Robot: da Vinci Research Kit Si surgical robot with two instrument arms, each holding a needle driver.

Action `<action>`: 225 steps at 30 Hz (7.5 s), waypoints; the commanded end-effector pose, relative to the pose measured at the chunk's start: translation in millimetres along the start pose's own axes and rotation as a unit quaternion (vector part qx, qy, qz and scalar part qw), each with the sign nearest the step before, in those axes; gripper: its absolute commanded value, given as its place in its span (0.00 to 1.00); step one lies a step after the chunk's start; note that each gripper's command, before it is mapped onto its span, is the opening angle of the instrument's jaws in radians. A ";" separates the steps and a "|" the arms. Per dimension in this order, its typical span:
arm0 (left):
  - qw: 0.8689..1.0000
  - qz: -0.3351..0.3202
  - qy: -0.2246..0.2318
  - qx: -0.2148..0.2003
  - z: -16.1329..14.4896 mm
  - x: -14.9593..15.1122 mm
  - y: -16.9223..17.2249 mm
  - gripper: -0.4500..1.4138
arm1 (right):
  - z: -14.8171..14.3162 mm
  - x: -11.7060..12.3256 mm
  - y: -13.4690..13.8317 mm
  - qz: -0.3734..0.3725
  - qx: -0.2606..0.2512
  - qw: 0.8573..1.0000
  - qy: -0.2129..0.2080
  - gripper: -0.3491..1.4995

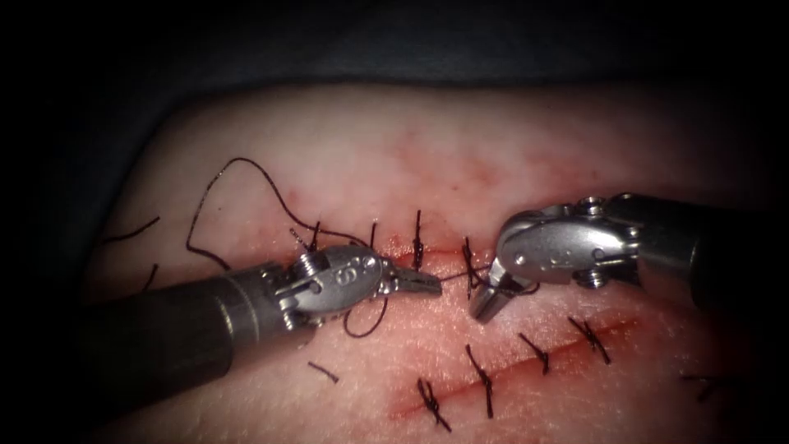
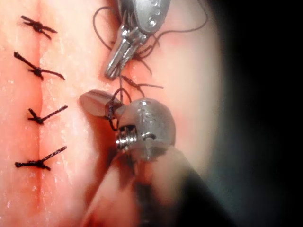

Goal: Wound Closure
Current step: Grab tail and pull up with right holder and pull down with left gripper, then wrap right-hand grabber one time counter-clockwise, then pick up tail end of suture with right hand, then pull down with right hand and up with left tool to tighten

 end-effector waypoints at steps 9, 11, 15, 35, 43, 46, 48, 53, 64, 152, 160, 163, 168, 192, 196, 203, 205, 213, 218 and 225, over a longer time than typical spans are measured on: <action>1.000 0.012 -0.014 0.005 1.9 -1.5 3.5 0.00 | -3.1 -1.0 2.9 0.045 -0.051 0.991 0.113 0.00; 1.000 0.015 -0.016 0.005 1.8 -1.7 4.4 0.00 | -3.9 -1.4 3.5 0.057 -0.057 0.988 0.135 0.00; 0.999 0.026 -0.025 0.004 1.5 -1.8 7.2 0.00 | -5.0 -2.5 4.8 0.087 -0.074 0.980 0.165 0.00; 0.983 0.078 -0.048 -0.160 0.0 0.4 18.6 0.00 | -4.7 -6.9 7.3 0.153 -0.139 0.965 0.160 0.00; 0.969 0.075 -0.048 -0.232 0.0 -0.3 18.5 0.00 | -4.8 -7.9 7.9 0.163 -0.168 0.961 0.149 0.00; 0.939 0.079 -0.053 -0.332 -0.7 -1.4 18.8 0.00 | -4.9 -8.0 8.1 0.164 -0.176 0.959 0.146 0.00; 0.926 0.084 -0.055 -0.363 -1.2 -2.0 18.9 0.00 | -4.9 -7.9 8.1 0.165 -0.178 0.959 0.148 0.00; 0.881 0.104 -0.058 -0.457 -1.9 -3.8 19.1 0.00 | -5.6 -7.7 8.8 0.159 -0.196 0.957 0.141 0.00; 0.951 0.120 -0.007 -0.286 -3.3 1.9 14.2 0.00 | -7.2 -6.4 6.7 0.173 -0.256 0.929 0.207 0.75; 0.975 0.139 -0.035 0.167 4.2 4.1 2.4 0.00 | 2.8 -4.2 -6.9 0.550 -0.601 0.354 0.459 0.75; 0.976 0.140 -0.042 0.163 4.3 3.9 2.5 0.00 | 3.1 -5.6 -4.7 0.565 -0.604 0.343 0.446 0.84; 0.976 0.140 -0.044 0.163 4.4 4.0 2.5 0.00 | 2.8 -5.7 -4.4 0.566 -0.605 0.341 0.444 0.83; 0.976 0.140 -0.046 0.161 4.5 4.0 2.5 0.00 | 3.0 -5.9 -3.6 0.569 -0.604 0.341 0.441 0.82; 0.978 0.087 -0.053 0.183 -1.2 6.3 -8.8 0.00 | 4.2 -0.2 -6.6 0.504 -0.637 0.420 0.403 0.00; 0.976 0.077 -0.062 0.194 -0.6 5.9 -12.7 0.00 | 4.3 0.7 -7.0 0.491 -0.644 0.432 0.397 0.00; 0.979 0.054 -0.051 0.192 1.6 6.9 -17.9 0.00 | 5.7 1.1 -8.0 0.483 -0.649 0.443 0.386 0.00; 0.978 0.046 -0.042 0.198 1.9 7.5 -19.3 0.00 | 6.3 1.1 -8.4 0.484 -0.648 0.449 0.380 0.00; 0.979 0.027 -0.014 0.201 3.0 8.3 -24.4 0.00 | 7.9 1.4 -9.5 0.475 -0.650 0.456 0.380 0.00; 0.977 0.018 0.045 0.210 4.0 8.4 -27.8 0.00 | 8.1 2.3 -10.0 0.466 -0.657 0.464 0.371 0.00; 0.974 0.016 0.056 0.220 5.0 7.5 -30.1 0.00 | 9.7 2.9 -10.9 0.465 -0.658 0.484 0.341 0.00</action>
